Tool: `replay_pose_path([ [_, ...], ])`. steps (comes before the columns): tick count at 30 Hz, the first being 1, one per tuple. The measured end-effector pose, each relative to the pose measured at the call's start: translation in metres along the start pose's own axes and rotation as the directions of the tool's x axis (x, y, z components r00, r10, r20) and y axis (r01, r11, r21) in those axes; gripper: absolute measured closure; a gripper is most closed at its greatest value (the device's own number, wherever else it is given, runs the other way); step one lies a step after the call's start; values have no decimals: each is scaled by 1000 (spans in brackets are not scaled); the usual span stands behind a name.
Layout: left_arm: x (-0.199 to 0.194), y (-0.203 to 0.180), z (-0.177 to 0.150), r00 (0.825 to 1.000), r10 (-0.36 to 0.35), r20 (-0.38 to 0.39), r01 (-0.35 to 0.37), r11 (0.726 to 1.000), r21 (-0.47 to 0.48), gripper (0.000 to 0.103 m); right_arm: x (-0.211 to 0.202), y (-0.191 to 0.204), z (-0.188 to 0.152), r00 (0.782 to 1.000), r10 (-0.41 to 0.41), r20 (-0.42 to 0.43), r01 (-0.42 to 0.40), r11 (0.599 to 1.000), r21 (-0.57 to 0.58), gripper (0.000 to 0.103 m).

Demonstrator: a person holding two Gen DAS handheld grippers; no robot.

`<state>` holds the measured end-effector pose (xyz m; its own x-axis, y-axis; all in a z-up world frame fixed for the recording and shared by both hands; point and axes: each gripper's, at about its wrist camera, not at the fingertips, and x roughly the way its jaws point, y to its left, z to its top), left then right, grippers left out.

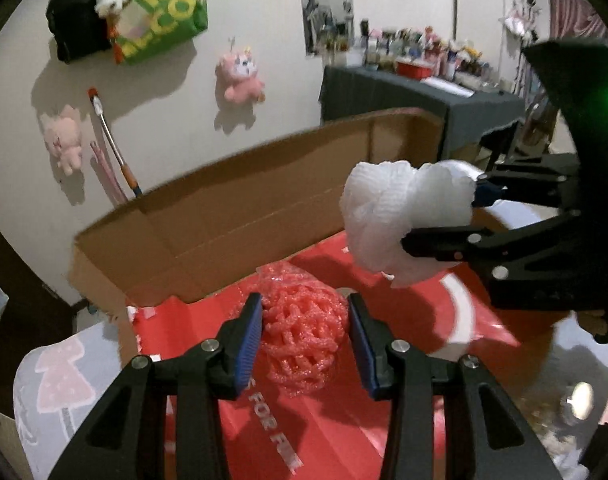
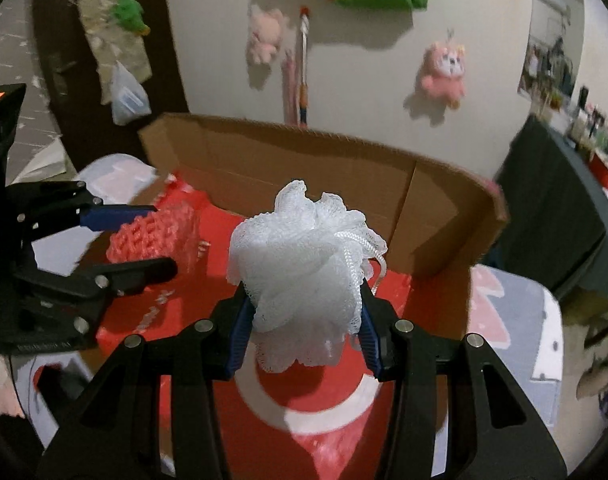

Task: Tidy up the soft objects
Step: 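Carry both items into the red-lined box and open both tools to release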

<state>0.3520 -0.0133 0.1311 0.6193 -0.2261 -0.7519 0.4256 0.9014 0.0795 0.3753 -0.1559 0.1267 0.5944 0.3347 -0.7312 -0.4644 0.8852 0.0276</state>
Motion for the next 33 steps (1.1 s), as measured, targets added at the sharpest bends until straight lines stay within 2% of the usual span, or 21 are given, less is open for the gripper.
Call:
replay_pose_path([
  [3,24,7,5,999,4,-33,-5,1000,-16,58,26,-3,6,998,-20,-57,20,1000,4,59],
  [13,64,13,3,996,21,-81,-23,999,-23,58,73,-12,7,989,-38,-143,45,998,43,59],
  [16,69,14,3,996,44,-82,-45,999,-12,56,80,-13,6,987,-45,-154,52,998,42,58],
  [33,71,14,0,996,40,-81,-43,998,-39,50,84,-19,5,985,-25,-173,38,997,70,44],
])
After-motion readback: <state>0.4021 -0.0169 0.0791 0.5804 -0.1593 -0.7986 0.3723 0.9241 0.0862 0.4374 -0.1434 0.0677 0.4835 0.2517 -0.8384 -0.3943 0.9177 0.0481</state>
